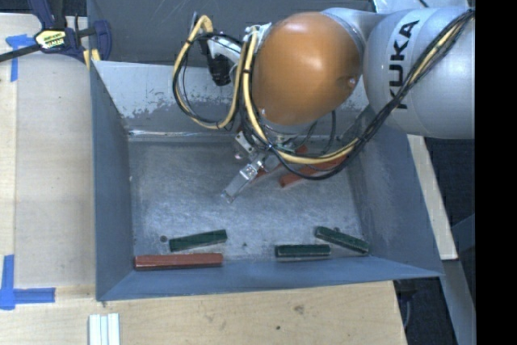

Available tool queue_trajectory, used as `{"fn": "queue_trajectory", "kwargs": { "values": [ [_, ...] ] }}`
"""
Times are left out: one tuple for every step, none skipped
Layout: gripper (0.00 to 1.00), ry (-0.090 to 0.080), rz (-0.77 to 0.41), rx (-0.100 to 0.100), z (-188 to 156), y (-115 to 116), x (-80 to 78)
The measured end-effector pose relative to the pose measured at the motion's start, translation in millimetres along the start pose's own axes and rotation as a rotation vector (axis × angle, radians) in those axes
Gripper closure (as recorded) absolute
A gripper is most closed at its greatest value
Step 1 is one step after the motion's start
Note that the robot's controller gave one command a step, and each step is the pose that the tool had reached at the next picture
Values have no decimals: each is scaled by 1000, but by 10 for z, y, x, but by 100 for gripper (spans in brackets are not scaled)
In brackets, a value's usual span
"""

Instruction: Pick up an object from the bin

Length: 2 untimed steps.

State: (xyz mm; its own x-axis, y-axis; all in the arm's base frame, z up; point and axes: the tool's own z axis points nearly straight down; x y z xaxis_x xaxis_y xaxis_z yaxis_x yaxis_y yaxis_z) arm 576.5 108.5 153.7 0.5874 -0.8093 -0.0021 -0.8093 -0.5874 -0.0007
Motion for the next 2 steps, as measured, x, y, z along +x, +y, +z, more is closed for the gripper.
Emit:
{"fn": "queue_trajectory", "kwargs": {
  "values": [
    [0,0,-165,0,320,-216,548],
    [0,2,-171,6,-150,-355,335]
  ]
}}
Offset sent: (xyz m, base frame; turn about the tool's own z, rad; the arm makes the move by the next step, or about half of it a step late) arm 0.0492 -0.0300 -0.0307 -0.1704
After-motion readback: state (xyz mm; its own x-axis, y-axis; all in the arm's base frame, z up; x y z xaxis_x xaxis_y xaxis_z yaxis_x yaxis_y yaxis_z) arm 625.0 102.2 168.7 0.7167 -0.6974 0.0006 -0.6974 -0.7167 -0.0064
